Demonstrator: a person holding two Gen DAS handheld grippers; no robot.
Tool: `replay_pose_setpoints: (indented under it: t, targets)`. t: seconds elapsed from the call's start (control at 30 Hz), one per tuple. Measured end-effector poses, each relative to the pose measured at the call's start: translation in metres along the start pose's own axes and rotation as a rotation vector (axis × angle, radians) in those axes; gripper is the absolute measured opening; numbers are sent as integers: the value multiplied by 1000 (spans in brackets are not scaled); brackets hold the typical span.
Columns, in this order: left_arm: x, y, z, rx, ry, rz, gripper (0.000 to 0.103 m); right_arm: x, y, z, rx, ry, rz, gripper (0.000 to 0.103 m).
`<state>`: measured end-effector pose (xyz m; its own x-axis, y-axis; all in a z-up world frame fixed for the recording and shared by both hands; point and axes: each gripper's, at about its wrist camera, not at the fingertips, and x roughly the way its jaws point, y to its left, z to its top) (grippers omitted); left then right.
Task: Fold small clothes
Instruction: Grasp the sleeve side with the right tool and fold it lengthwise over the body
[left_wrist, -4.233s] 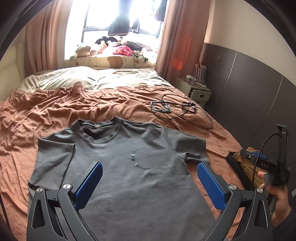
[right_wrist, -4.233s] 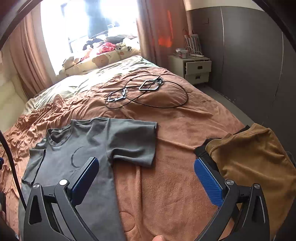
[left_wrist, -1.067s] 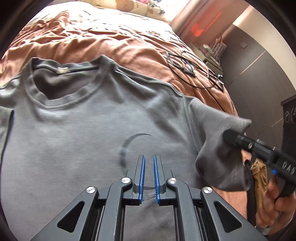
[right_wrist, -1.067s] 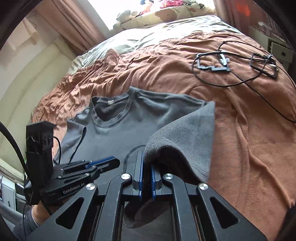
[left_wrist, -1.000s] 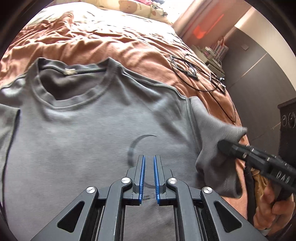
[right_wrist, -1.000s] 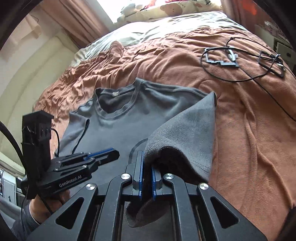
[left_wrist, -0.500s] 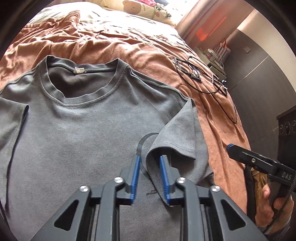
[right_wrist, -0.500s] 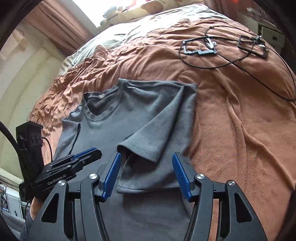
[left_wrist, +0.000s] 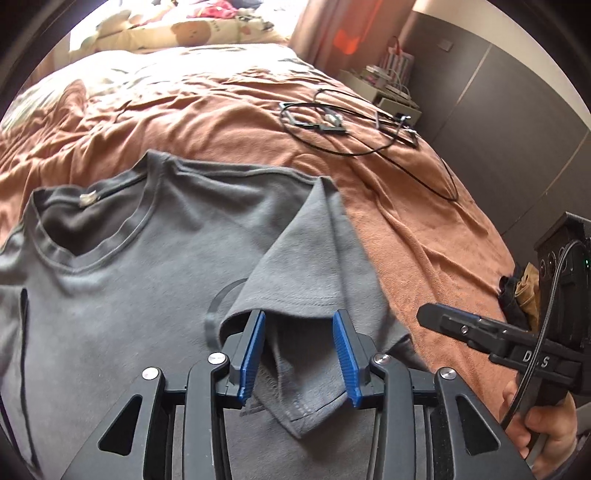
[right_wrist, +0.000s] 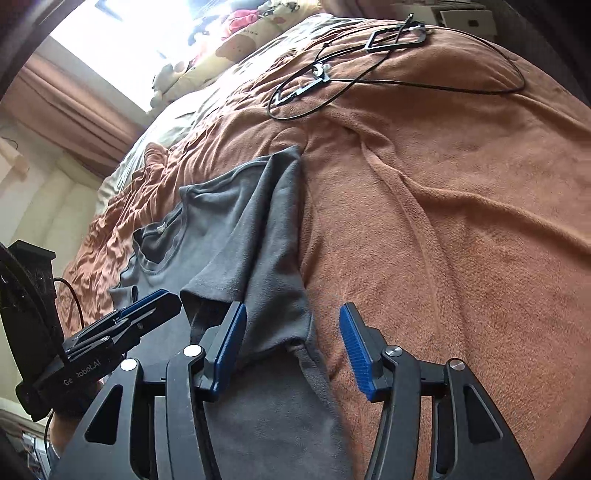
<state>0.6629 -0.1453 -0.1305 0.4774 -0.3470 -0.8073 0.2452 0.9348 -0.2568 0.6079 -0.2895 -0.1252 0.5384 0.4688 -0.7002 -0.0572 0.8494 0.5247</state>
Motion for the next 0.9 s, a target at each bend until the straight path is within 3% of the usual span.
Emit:
replay_pose_setpoints:
  t: [0.33,0.57,0.63,0.7,0.77,0.9]
  targets:
    - [37,-32,11,121,43,29,41,9,-18,-15,33,-15,33,40]
    - [67,-29,6,135,89,65,40,16,-19,-11,33,-12,38,39]
    - [67,-25,6,120,70,67,33,17,-19,-10,30,-12,33,36]
    - [64,-17,9,88,58,53,16,17,-19,-10,29,-14,30,36]
    - [57,-10,13,68,36,46,9,16,-18,-10,21,-14,25,36]
    - [41,6,21,42,-2,55,6,18,-14,-10,4,-13,16,36]
